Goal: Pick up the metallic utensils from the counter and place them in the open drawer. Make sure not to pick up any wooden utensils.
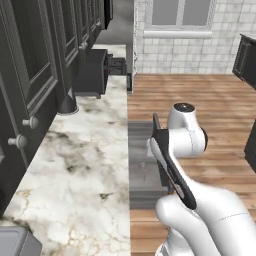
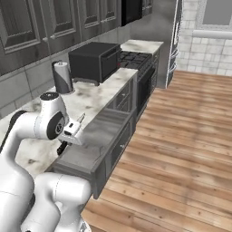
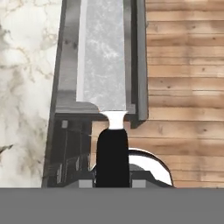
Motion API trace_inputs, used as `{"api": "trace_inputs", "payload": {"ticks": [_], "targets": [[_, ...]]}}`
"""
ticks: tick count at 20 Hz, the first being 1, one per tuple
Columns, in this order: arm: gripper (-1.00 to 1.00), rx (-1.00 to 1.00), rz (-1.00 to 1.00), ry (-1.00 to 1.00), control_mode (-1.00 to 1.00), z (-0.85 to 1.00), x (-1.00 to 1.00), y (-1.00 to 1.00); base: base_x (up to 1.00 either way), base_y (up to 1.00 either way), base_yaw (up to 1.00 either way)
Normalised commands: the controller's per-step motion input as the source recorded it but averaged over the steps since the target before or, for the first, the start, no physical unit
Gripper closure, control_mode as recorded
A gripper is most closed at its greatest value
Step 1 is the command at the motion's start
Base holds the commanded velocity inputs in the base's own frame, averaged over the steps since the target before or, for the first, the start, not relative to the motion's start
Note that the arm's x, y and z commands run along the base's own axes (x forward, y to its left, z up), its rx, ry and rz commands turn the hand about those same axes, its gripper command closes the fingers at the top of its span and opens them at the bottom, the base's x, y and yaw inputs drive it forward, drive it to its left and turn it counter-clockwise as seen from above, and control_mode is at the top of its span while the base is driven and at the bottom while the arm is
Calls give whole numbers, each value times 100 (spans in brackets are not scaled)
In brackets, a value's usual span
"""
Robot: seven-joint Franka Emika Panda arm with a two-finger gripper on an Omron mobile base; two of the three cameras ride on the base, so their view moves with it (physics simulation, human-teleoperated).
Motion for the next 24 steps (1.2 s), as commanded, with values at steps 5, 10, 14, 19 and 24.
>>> {"api": "trace_inputs", "payload": {"ticks": [5, 10, 14, 19, 24], "targets": [[100, 2, -10, 3, -100, -53, 93, 0, 0, 0, 0], [100, 0, -1, 12, -100, -44, 68, 3, 0, 0, 0], [100, 0, 1, 14, -100, -37, 67, -4, 0, 0, 0], [100, 0, 2, 17, -100, -39, 70, 1, 0, 0, 0], [100, 0, 2, 10, -100, -47, 38, 0, 0, 0, 0]]}}
